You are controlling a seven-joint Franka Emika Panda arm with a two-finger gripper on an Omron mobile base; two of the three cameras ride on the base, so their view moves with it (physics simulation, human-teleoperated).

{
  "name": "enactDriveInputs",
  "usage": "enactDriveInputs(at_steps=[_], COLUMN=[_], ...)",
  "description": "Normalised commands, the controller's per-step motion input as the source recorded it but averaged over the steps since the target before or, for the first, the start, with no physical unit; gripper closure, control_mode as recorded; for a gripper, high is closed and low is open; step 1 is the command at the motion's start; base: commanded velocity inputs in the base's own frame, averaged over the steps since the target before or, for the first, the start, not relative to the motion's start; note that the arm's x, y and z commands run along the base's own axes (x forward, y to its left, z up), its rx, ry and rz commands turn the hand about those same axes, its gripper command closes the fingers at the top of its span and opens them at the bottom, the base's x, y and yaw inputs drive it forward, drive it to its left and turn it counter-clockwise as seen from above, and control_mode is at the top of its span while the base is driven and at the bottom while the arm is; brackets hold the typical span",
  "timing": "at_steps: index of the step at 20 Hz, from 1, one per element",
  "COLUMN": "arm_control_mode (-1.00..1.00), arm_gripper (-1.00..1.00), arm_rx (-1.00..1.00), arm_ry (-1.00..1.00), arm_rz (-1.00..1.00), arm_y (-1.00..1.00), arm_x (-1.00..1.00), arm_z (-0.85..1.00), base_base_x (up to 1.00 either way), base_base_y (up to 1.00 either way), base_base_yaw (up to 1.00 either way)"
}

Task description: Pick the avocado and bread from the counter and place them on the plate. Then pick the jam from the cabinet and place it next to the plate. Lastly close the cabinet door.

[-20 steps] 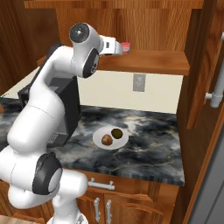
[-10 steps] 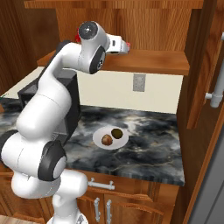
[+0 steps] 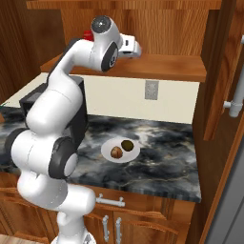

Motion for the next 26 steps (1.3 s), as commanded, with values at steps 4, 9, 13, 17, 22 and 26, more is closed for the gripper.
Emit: enactDriveInputs(at_steps=[4,9,13,17,22,26], arm_control_mode=[-1.0,-1.0,-1.0,-1.0,-1.0,-1.0], arm_gripper=[-1.0,-1.0,-1.0,-1.0,-1.0,-1.0], arm_rx=[0.0,0.0,0.0,0.0,0.0,0.0], arm_ry=[0.02,0.0,0.0,0.0,0.0,0.0], arm_rz=[0.0,0.0,0.0,0.0,0.0,0.0], arm_y=[-0.07,-0.12,-0.07,-0.03,0.0,-0.01], arm_x=[0.32,0.29,0.31,0.32,0.38,0.37], arm_z=[-0.03,-0.14,-0.11,-0.06,-0.08,-0.1], base_base_x=[0.0,0.0,0.0,0.0,0.0,0.0], base_base_y=[0.0,0.0,0.0,0.0,0.0,0.0], base_base_yaw=[0.0,0.0,0.0,0.0,0.0,0.0])
